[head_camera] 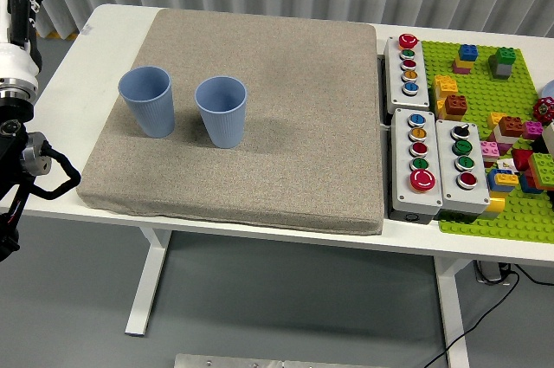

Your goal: Pick cup pour cup place

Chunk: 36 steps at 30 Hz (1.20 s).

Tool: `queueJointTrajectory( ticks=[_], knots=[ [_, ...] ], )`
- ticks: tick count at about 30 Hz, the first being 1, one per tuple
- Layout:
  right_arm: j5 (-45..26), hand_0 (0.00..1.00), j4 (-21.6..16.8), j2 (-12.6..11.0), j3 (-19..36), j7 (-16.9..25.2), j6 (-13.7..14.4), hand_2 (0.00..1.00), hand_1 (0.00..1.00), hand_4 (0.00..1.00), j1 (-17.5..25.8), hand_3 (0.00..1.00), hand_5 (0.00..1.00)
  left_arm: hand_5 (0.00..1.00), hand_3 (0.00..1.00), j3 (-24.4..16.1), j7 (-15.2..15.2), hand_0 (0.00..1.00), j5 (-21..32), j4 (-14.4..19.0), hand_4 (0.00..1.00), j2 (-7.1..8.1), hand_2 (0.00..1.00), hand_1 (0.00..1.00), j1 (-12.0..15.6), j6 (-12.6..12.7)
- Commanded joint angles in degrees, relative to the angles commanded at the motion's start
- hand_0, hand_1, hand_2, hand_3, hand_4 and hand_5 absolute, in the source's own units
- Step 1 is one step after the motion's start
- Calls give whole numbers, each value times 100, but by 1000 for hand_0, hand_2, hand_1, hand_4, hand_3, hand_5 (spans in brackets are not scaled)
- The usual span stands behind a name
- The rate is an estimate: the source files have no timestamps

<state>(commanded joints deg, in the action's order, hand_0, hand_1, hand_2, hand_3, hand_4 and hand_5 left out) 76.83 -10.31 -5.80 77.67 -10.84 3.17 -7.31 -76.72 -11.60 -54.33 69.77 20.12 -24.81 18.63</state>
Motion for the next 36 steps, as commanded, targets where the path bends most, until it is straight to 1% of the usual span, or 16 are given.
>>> queueJointTrajectory(
  ticks=[1, 2, 5, 7, 8, 10, 14, 15, 19, 20, 22, 26, 27, 32, 33, 36],
  knots=[
    [7, 696, 0, 1, 5, -1, -1, 628, 699, 238, 4, 626, 424, 998, 914, 1, 0, 874, 0, 2, 844, -3, 891, 839, 12, -4],
    [10, 696, 0, 1, 7, -1, -1, 628, 699, 238, 6, 627, 424, 840, 935, 1, 1, 874, 0, 3, 920, -4, 903, 841, 17, -6],
    [30, 696, 0, 3, 15, -4, -5, 628, 699, 238, 32, 627, 424, 840, 935, -73, 69, 874, -288, 42, 920, -12, 903, 841, 104, -189],
    [51, 696, 0, 3, 27, -4, -7, 628, 699, 238, 44, 627, 424, 840, 935, -129, 134, 874, -494, 75, 920, -8, 903, 841, 161, -396],
    [56, 696, 0, 3, 30, -4, -7, 628, 699, 238, 47, 627, 424, 476, 998, -142, 150, 944, -553, 82, 953, -7, 998, 898, 174, -479],
    [71, 696, 0, 2, 37, -3, -11, 628, 699, 238, 64, 627, 424, 476, 998, -190, 259, 944, -880, 144, 953, 20, 998, 898, 268, -787],
    [80, 696, 0, -2, 44, -2, -14, 628, 699, 238, 66, 627, 424, 476, 998, -237, 346, 944, -1191, 205, 953, 38, 998, 898, 360, -1053],
    [87, 696, 0, -4, 48, 0, -16, 628, 698, 238, 64, 627, 425, 390, 998, -247, 369, 964, -1247, 226, 950, 42, 998, 921, 397, -1090],
    [50, 696, 0, -3, 37, 6, -11, 628, 698, 238, 60, 627, 425, 390, 998, -250, 370, 964, -1300, 294, 950, 45, 998, 921, 587, -1098],
    [46, 696, 0, -2, 37, 6, -11, 628, 698, 237, 57, 627, 425, 336, 998, -255, 351, 966, -1280, 307, 938, 36, 998, 923, 649, -1088],
    [40, 696, 0, 1, 37, 6, -9, 628, 698, 237, 50, 627, 425, 336, 998, -255, 309, 966, -1217, 330, 938, 12, 998, 923, 810, -1086],
    [59, 696, 0, 2, 50, 3, -10, 628, 698, 237, 39, 627, 425, 336, 998, -198, 298, 966, -1182, 370, 938, -19, 998, 923, 1026, -1113],
    [60, 696, 0, 2, 52, 3, -10, 628, 698, 236, 38, 627, 429, 290, 998, -193, 297, 967, -1177, 375, 919, -21, 998, 924, 1041, -1114],
    [103, 696, 0, -7, 71, 0, -19, 628, 698, 236, 18, 627, 429, 290, 998, -141, 284, 967, -1139, 617, 919, -30, 998, 924, 1370, -1147],
    [105, 696, 0, -8, 72, 0, -19, 628, 697, 236, 16, 627, 430, 266, 998, -137, 284, 968, -1137, 633, 906, -28, 998, 926, 1391, -1150],
    [96, 696, 0, -10, 73, 1, -17, 628, 697, 236, 0, 627, 430, 266, 998, -99, 288, 968, -1157, 714, 906, -8, 998, 926, 1568, -1187]
  ],
)
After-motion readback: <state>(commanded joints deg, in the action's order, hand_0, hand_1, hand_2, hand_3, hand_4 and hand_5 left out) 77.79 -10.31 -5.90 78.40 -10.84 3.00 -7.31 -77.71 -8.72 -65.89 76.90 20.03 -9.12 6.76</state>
